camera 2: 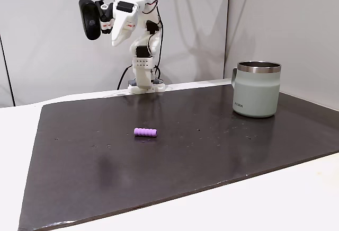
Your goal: Grasp a pengrip and put it in the cup.
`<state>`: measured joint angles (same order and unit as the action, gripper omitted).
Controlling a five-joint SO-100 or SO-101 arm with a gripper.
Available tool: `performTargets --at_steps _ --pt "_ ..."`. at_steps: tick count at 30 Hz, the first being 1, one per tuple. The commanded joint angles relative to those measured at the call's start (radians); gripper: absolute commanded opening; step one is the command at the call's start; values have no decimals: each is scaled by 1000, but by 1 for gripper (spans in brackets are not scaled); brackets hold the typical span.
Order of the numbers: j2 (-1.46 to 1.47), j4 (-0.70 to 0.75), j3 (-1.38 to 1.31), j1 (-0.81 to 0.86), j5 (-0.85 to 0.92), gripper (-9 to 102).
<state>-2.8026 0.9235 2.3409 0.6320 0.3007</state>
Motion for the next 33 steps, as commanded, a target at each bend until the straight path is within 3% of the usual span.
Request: performTargets --at_steps 1,16,33 --pt "221 32 -244 -5 -28 0" --pt "792 112 -781 -98 -43 5" --pt "1388 344 -1287 -87 25 8"
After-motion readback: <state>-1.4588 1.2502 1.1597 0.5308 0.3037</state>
